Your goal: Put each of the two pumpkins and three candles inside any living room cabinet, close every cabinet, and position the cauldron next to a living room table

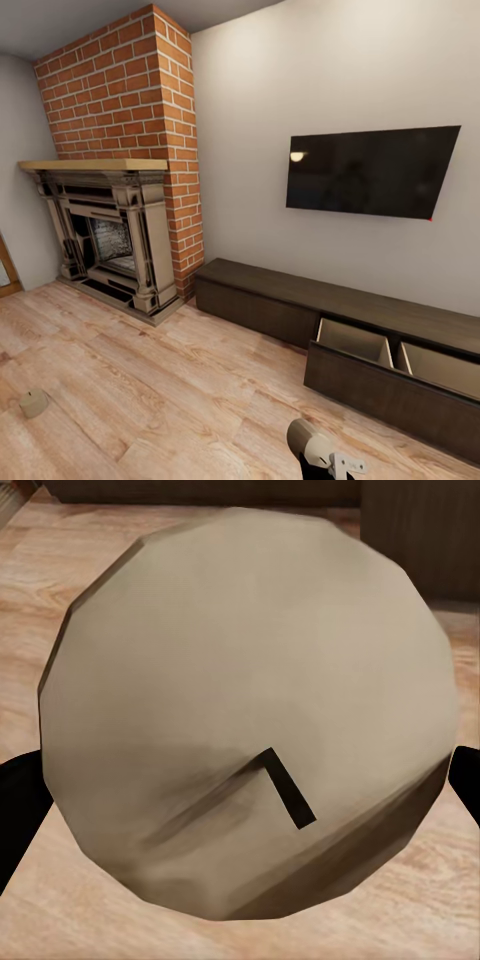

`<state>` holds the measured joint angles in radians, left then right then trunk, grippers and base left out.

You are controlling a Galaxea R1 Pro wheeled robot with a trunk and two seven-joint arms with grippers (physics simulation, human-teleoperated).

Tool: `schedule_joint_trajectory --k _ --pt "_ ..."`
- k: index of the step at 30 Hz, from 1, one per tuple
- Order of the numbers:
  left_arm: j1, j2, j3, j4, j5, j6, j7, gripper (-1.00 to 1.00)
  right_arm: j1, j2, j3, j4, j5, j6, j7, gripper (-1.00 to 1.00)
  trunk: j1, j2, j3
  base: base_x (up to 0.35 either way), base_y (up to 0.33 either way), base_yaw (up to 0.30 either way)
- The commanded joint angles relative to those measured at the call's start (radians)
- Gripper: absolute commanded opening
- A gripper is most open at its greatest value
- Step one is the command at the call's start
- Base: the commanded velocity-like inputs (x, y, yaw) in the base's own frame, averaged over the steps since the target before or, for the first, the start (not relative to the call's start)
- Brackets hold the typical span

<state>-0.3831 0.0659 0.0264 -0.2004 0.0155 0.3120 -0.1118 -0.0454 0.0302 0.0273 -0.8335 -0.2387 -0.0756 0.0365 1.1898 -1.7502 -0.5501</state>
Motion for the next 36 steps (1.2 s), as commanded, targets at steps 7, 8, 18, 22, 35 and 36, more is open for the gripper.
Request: schedule_joint_trajectory --k 7,8,18,22,35,36 --pt "0.001 0.0 0.002 -0.002 0.001 0.006 -0.003 1.0 -0.001 -0.001 0.0 0.001 -0.011 -0.004 0.006 -1.0 0.027 -0.05 -0.023 0.0 0.0 0.0" --pt "0.001 0.0 0.001 -0.002 0.001 0.005 -0.003 1.0 -0.001 -0.001 -0.001 0.001 -0.011 -0.004 0.007 -1.0 0.031 -0.057 -0.026 0.0 0.0 0.0" --pt "0.001 -0.001 0.001 -0.002 0.001 0.003 -0.003 1.0 -0.001 -0.001 -0.001 0.001 -0.013 -0.004 0.008 -1.0 0.069 -0.127 -0.058 0.0 0.0 0.0" --pt "0.001 -0.001 0.001 -0.002 0.001 0.003 -0.003 1.0 -0.001 -0.001 -0.001 0.001 -0.011 -0.004 0.008 -1.0 0.084 -0.155 -0.07 0.0 0.0 0.0" --pt "0.001 -0.002 0.001 -0.002 0.001 0.002 -0.003 1.0 -0.001 -0.001 0.0 0.001 -0.01 -0.004 0.008 -1.0 0.134 -0.246 -0.111 0.0 0.0 0.0" --pt "0.001 -0.002 0.001 -0.002 0.001 0.002 -0.004 1.0 -0.001 -0.001 0.0 0.001 -0.009 -0.004 0.008 -1.0 0.138 -0.253 -0.114 0.0 0.0 0.0"
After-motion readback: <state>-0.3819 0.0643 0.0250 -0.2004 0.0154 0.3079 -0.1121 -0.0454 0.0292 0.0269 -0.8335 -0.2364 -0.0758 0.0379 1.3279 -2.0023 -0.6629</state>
